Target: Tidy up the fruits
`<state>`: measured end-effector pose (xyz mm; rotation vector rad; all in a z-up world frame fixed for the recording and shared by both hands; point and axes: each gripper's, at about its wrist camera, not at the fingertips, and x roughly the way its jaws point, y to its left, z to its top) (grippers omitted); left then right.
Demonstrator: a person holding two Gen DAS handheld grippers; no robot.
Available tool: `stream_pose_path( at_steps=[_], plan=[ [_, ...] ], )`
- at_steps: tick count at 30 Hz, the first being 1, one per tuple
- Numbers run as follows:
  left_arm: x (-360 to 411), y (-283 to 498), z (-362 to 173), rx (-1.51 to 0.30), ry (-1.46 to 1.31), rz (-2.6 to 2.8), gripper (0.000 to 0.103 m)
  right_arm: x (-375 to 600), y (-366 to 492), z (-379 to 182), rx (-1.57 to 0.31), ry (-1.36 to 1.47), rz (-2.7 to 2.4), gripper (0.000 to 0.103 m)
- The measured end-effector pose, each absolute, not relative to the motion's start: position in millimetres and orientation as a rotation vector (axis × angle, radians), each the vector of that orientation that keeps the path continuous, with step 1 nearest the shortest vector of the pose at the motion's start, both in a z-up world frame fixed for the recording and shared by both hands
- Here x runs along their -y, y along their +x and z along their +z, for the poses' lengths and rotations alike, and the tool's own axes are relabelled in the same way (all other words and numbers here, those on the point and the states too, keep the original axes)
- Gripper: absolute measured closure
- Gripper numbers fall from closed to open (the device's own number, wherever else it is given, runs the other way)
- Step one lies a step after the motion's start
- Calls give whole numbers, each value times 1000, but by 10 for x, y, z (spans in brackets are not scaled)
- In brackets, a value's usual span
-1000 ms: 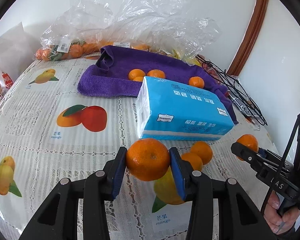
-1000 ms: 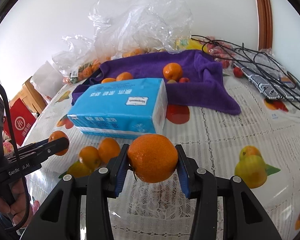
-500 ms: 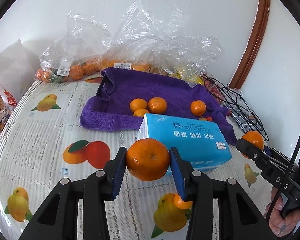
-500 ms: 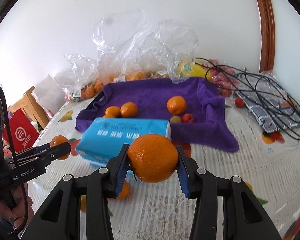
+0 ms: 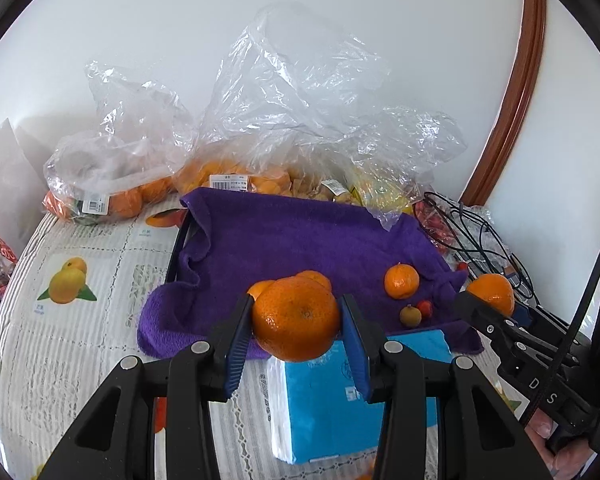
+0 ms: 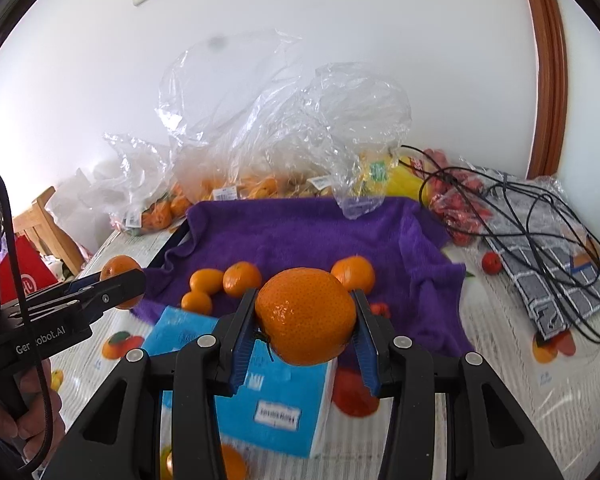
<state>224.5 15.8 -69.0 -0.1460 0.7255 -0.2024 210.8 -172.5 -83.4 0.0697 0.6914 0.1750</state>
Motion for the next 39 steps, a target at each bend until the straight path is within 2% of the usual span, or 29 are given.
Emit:
stream_pose_path(
  at_steps=[13, 39],
  plan=[
    [-338, 2413, -917, -765, -178, -175, 62, 1717, 2426, -1105, -719, 88, 200, 59],
    [-411, 2504, -1063, -796, -225, -150, 62, 1782, 2482, -1361, -746, 99, 157, 59]
  ],
)
